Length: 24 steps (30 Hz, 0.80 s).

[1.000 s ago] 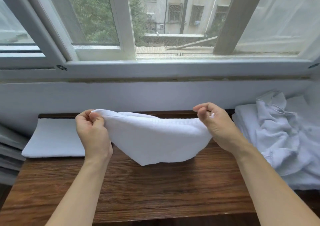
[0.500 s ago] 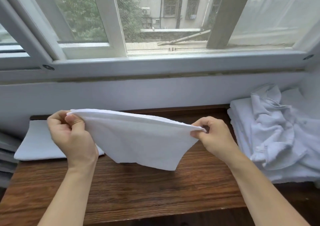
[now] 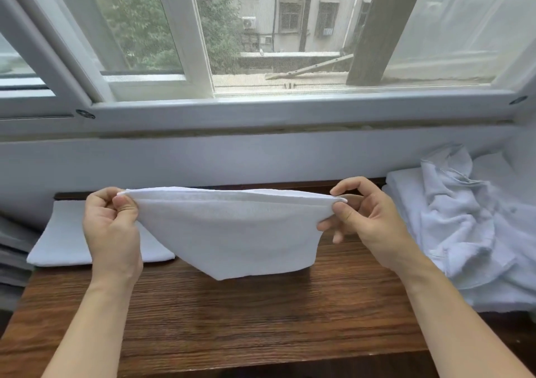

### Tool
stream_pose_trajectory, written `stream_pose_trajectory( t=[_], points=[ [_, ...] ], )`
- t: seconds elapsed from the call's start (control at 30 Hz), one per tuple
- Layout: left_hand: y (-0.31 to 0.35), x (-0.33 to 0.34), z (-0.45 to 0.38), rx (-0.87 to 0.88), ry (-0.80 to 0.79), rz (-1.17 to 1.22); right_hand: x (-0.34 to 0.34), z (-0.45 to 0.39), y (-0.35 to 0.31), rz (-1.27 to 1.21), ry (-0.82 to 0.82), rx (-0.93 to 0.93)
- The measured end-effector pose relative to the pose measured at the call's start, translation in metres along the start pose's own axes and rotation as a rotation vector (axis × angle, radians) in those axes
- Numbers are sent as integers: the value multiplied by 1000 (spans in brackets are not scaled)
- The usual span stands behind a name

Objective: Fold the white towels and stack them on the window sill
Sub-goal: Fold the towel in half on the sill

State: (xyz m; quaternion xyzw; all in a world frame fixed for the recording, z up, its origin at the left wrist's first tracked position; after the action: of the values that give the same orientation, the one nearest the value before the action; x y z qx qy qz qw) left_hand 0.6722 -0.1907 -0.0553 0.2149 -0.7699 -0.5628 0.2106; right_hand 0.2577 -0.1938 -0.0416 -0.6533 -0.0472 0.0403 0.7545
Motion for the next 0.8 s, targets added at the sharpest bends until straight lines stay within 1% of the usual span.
stream_pose_trajectory(
  t=[0.2, 0.43, 0.63, 0.8],
  points=[
    [1, 1, 3, -43, 6, 25, 3, 1, -5, 78, 0, -40],
    [10, 4, 5, -15, 6, 21, -4, 0, 11, 197, 50, 41],
    [14, 8, 9, -18, -16, 35, -19, 3, 14, 168, 224, 30],
    [18, 14, 11, -44, -22, 65, -24, 9, 4, 134, 336, -26]
  ],
)
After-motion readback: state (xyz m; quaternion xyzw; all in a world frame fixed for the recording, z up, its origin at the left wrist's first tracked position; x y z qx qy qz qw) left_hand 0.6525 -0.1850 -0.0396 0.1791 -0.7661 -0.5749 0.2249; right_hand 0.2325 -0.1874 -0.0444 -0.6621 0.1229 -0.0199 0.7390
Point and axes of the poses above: each hand's wrist, its own z-axis away from the middle knuckle, its own x-axis out of the palm, y = z × x, the point moved 7 cm from there along -z, towards the middle knuckle, and after that the axes turned 8 degrees about x, right-handed, at the moved point
